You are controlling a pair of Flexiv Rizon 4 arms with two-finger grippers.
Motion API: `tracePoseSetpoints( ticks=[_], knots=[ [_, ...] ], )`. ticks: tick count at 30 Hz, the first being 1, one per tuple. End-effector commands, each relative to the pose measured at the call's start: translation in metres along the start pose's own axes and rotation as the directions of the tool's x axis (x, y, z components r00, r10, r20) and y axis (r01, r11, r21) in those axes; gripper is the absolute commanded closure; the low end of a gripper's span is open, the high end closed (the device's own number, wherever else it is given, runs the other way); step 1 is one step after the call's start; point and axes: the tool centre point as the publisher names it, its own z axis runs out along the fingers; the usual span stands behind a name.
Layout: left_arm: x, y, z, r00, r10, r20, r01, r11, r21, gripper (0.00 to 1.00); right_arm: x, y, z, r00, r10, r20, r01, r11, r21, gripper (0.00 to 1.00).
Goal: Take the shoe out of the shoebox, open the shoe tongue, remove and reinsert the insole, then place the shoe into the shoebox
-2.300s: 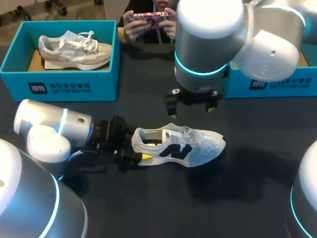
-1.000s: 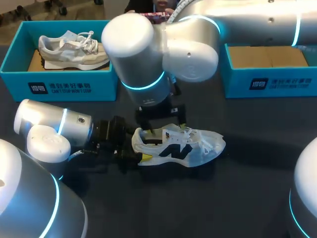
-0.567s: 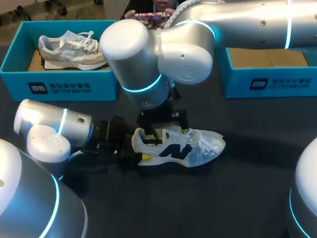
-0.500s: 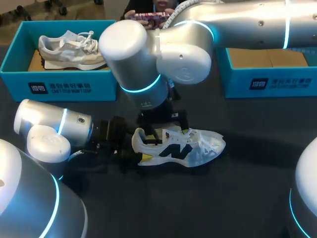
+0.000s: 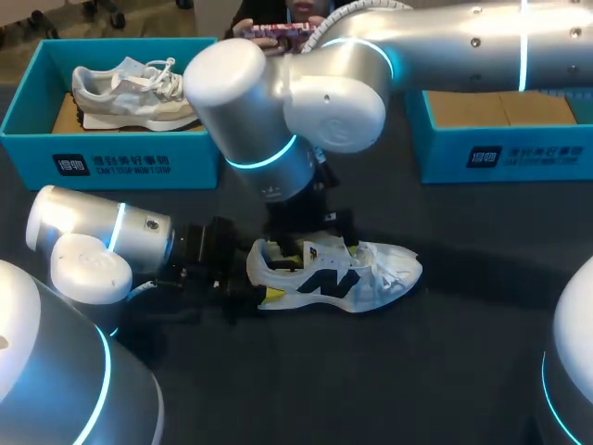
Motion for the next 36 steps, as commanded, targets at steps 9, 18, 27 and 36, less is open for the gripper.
tracePoseSetpoints(
  ticks=[9,18,27,36],
  knots=[
    [0.000,0.002,0.002,1.000,0.000,0.000,0.000,1.000,-0.003,1.00,-0.008,-0.009,-0.016,0.999,0.028,0.017,-0.028,1.000,-0.006,0.72],
    [0.000,0.002,0.002,1.000,0.000,0.000,0.000,1.000,-0.003,1.00,-0.013,-0.005,-0.026,1.000,-0.013,-0.023,0.013,1.000,-0.005,1.00],
    [0.000,0.002,0.002,1.000,0.000,0.000,0.000,1.000,-0.003,1.00,-0.044,-0.002,-0.024,0.996,-0.075,-0.044,0.073,0.996,-0.043,1.00],
    [0.000,0.002,0.002,1.000,0.000,0.000,0.000,1.000,-0.003,1.00,-0.073,0.003,-0.014,0.991,-0.128,-0.044,0.126,0.991,-0.053,1.00]
  ],
)
